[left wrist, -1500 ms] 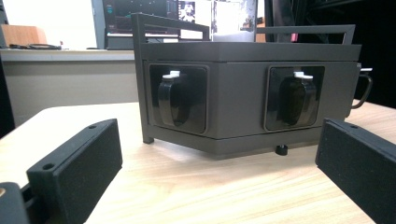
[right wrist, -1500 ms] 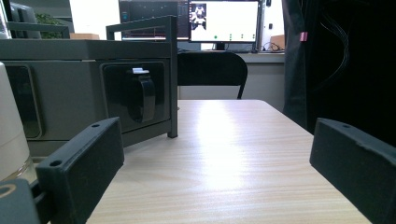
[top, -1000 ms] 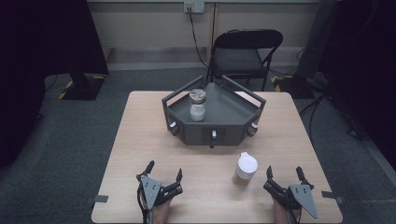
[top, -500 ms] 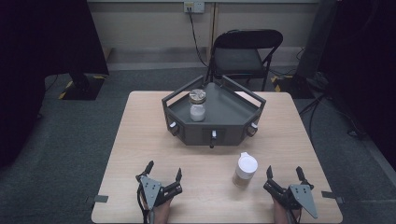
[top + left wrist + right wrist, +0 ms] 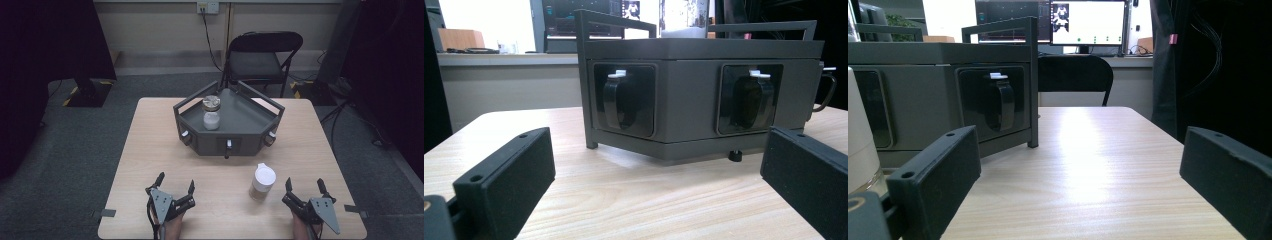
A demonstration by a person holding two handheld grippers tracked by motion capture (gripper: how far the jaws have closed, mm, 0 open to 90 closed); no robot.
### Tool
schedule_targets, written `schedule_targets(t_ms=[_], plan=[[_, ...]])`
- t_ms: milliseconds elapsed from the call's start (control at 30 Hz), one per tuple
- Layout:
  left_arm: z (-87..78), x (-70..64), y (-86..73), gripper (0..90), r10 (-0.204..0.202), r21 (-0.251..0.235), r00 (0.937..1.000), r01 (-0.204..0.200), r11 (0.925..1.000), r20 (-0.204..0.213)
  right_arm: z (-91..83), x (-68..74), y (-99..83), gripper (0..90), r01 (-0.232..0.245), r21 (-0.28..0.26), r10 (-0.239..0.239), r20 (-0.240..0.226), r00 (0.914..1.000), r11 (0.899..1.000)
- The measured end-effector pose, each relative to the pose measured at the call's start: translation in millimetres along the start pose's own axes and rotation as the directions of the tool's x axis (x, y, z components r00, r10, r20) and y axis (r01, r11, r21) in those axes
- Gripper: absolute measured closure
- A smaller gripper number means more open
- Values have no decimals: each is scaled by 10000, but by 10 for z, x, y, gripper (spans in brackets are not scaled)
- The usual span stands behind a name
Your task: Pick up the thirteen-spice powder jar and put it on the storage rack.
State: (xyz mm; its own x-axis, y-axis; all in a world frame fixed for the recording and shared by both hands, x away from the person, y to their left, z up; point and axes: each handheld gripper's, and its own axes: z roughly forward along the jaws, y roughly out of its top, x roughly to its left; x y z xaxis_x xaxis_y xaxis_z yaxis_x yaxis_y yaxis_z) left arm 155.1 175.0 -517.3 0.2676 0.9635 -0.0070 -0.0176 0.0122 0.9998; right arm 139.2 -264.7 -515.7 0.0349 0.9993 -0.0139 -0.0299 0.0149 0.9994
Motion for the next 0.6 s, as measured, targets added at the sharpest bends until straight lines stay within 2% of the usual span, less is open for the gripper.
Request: schedule_targets(t_ms=[100, 267, 400, 500, 533, 600], plan=[[0, -2, -1, 5, -3, -6, 10000, 3, 10000, -11, 12, 0, 1, 13, 5, 4, -5, -13, 10000, 10000], [2, 1, 3, 6, 10, 11, 10000, -10, 10000, 12, 43, -41, 63, 0, -168, 210, 174, -324, 9993, 9996], [6, 7, 3, 10, -21, 14, 10000, 21, 10000, 30, 21, -58, 217, 0, -589, -265, 572, -627, 9964, 9979], [2, 0, -4, 8, -10, -24, 10000, 10, 10000, -10, 22, -90, 368, 0, -1121, -676, 1030, -1251, 9868, 9914], [2, 0, -3, 8, -6, -20, 10000, 6, 10000, -11, 24, -80, 417, 0, -1170, -781, 1050, -1429, 9841, 9901], [3, 0, -2, 8, -6, -16, 10000, 6, 10000, -9, 33, -31, 502, 0, -946, -931, 774, -1738, 9817, 9912]])
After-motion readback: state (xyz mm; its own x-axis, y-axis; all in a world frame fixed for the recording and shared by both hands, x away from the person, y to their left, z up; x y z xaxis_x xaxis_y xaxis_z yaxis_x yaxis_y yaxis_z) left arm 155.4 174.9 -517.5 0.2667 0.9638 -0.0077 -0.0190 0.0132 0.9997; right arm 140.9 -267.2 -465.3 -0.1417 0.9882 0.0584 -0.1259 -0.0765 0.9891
